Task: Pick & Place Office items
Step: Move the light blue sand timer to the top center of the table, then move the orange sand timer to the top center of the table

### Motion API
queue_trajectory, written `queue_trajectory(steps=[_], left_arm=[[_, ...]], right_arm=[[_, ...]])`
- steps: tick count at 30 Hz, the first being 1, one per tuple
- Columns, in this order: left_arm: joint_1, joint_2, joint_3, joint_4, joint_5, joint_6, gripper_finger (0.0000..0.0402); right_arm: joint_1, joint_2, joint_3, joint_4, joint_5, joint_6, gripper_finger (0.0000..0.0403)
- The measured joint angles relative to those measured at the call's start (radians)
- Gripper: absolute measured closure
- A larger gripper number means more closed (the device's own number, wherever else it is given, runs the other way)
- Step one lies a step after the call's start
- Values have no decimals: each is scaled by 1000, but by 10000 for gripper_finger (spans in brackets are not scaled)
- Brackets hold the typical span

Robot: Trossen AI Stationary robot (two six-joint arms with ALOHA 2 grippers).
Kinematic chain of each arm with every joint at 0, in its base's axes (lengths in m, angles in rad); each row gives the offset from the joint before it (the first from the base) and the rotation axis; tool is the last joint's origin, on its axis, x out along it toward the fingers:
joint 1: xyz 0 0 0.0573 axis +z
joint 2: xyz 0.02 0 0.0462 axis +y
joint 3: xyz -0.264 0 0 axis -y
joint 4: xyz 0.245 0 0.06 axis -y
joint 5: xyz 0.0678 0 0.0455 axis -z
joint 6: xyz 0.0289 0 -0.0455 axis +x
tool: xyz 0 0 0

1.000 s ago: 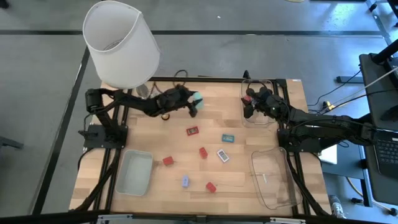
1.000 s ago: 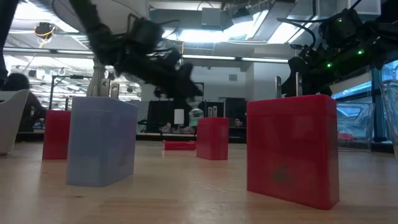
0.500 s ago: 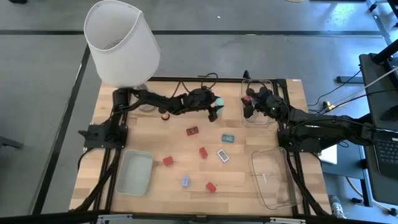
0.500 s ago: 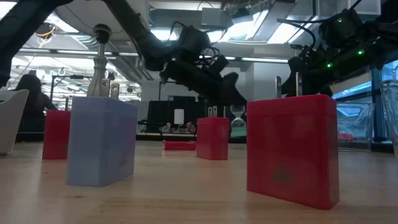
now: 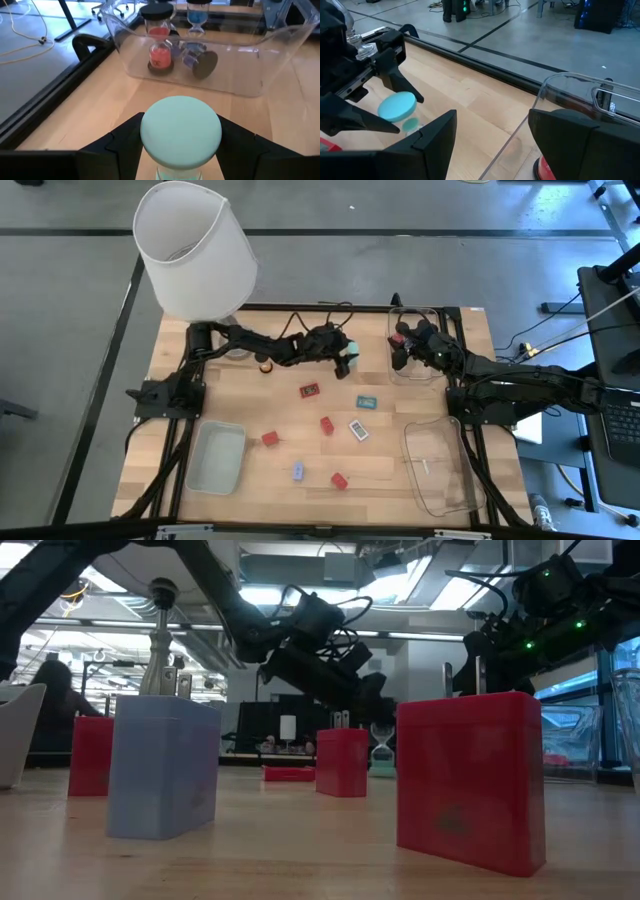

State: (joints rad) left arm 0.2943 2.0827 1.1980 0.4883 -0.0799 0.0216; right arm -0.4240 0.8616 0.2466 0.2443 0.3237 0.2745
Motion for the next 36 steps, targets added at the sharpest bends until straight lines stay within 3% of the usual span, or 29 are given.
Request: queue_trajectory(steps=[15,19,26,31,36], left_arm=[[-1,-52,0,7,-1,-8,152],[-1,-125,0,-112,-1,8,151],[-16,-319,-11,-472,-66,71,158],[-50,-425,-74,-443,-117,71,175],[-79,-449,-108,-425,-137,45,186]], right_arm=[[0,0,0,-1,0,2,151],[0,0,0,-12,0,2,151],[0,0,0,-32,-3,2,151],[0,0,0,-33,-2,2,151],[0,0,0,-34,-2,2,151]])
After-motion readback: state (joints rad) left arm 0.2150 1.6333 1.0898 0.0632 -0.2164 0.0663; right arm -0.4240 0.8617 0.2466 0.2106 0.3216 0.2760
